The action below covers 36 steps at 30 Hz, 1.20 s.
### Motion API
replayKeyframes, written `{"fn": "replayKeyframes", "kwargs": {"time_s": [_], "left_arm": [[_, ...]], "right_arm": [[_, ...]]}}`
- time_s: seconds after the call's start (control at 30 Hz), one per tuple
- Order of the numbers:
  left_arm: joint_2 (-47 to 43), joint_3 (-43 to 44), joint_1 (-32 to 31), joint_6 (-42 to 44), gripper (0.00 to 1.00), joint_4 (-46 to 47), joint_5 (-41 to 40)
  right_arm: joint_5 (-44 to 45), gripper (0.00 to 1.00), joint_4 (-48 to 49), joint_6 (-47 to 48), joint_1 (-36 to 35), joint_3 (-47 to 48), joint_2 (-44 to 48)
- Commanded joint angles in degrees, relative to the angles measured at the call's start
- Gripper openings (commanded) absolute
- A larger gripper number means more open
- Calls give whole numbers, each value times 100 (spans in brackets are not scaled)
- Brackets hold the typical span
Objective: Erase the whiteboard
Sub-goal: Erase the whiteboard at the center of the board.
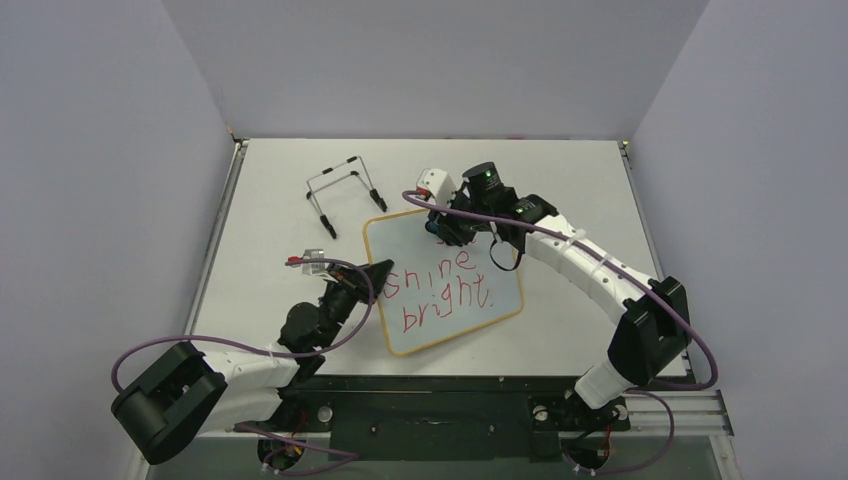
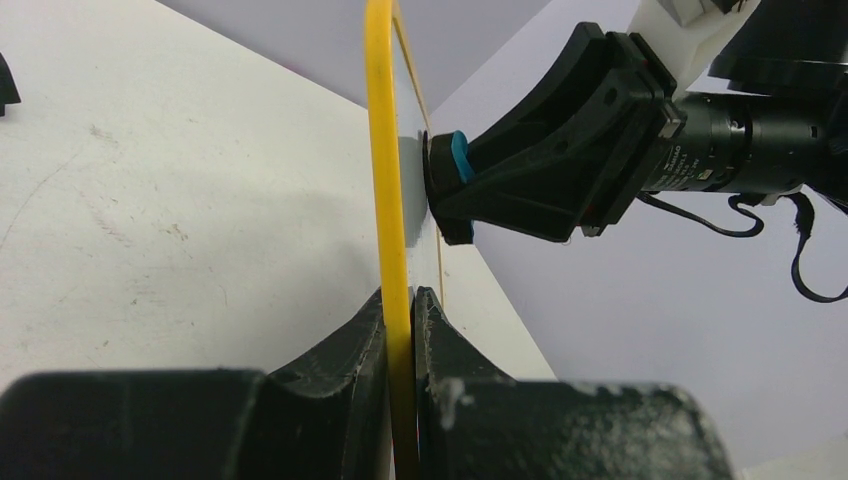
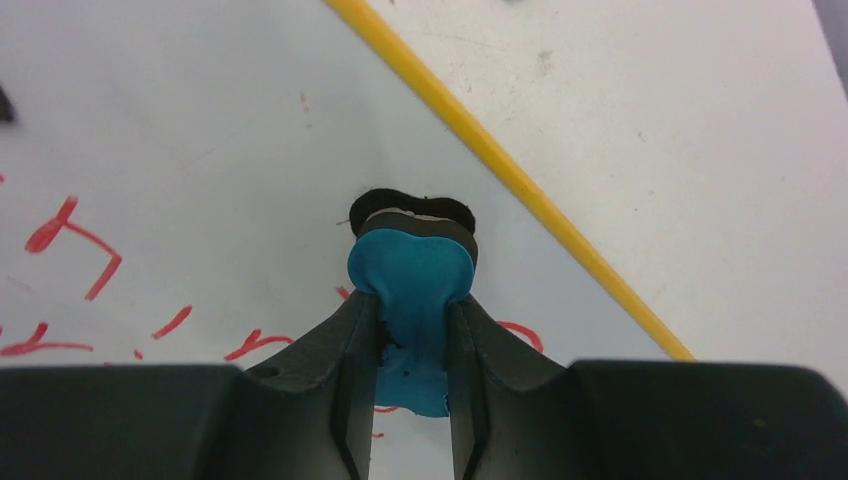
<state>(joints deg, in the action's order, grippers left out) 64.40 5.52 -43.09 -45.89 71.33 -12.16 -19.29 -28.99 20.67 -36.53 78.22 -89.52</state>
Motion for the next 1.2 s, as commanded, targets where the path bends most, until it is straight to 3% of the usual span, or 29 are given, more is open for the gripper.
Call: {"fn": "replayKeyframes", "kwargs": {"time_s": [0.0, 0.2, 0.37, 0.53, 0.7, 0.83, 0.93, 1.17], "left_arm": [[-23, 145, -72, 570, 0, 59, 499], [-22, 126, -70, 571, 0, 99, 503], [-9, 131, -68, 559, 0, 111, 512], [104, 125, -70, 539, 0, 224, 537], [85, 115, -71, 532, 0, 240, 534], [15, 88, -69, 562, 0, 184, 510], [7, 71, -69, 561, 0, 196, 502], [-20, 36, -69, 555, 0, 215, 487]], "right_arm": [[-893, 0, -857, 935, 1, 175, -82], [-999, 0, -658, 738, -325, 273, -86], [-181, 0, 263, -410, -125, 291, 16], [525, 0, 602, -849, 144, 178, 54], [340, 0, 188, -409, 247, 194, -37], [-905, 0, -685, 612, 240, 168, -80], [-1223, 0, -974, 1047, 105, 146, -81], [-793, 0, -405, 451, -134, 148, -51]]}}
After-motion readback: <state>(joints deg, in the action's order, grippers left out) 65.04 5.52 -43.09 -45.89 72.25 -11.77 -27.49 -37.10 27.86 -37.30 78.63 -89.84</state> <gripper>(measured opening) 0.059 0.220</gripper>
